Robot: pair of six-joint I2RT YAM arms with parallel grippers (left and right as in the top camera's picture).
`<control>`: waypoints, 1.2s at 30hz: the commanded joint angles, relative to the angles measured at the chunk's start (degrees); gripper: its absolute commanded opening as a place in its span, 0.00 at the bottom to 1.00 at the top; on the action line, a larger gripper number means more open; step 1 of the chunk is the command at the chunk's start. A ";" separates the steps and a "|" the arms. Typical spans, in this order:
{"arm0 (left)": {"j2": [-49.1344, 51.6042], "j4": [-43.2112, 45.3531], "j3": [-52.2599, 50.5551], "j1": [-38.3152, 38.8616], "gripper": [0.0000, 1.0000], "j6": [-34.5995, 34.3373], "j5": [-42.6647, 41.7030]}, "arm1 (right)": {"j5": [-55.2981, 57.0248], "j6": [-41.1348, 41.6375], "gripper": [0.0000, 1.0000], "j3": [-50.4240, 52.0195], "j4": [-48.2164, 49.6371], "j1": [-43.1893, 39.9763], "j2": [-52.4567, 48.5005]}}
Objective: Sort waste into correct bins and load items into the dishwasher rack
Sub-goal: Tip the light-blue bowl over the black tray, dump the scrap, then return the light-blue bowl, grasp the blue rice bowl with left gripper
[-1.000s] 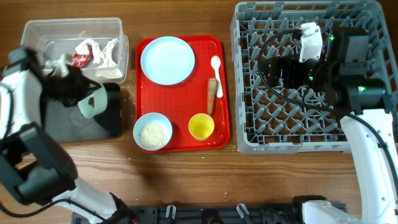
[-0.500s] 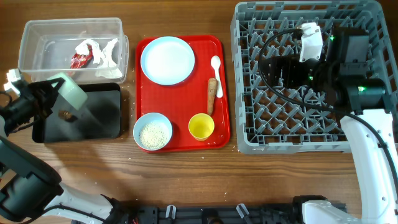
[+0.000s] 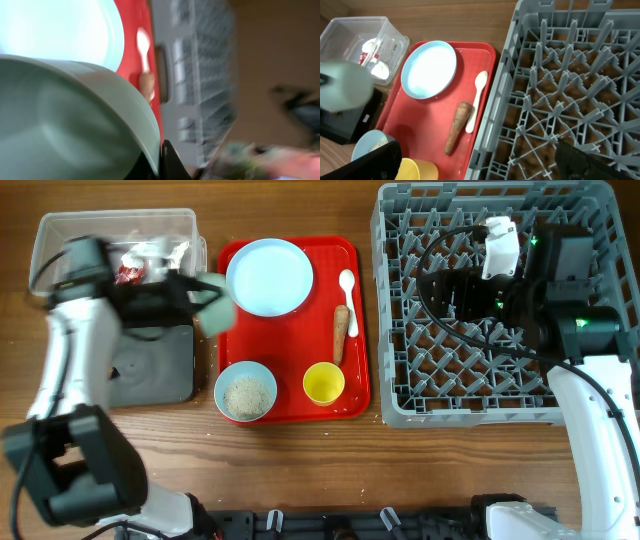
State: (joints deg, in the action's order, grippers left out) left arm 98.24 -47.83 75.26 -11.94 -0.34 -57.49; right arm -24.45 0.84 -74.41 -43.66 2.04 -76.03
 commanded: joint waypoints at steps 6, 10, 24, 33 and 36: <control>3.80 2.36 -0.07 28.20 0.04 -3.52 52.85 | -0.90 0.81 1.00 -1.33 -0.09 -0.02 -0.66; 8.59 1.99 -0.07 34.60 0.04 -3.63 57.44 | -0.90 0.79 1.00 -1.33 -0.22 -0.02 -0.66; 10.86 -7.13 8.41 37.18 1.00 -14.97 59.91 | -0.90 0.79 1.00 -1.33 -0.59 -0.02 -0.66; 9.33 -20.96 9.90 39.15 0.90 -31.80 59.52 | -0.90 0.70 1.00 -1.33 -0.68 -0.02 -0.66; 9.33 -20.46 6.21 41.07 0.88 -35.36 59.76 | -0.87 0.68 0.99 -1.33 -0.74 -0.02 -0.66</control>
State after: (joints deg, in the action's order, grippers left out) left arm 108.42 -68.53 85.17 26.79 -29.12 1.69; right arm -24.45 0.89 -74.41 -44.36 2.04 -76.05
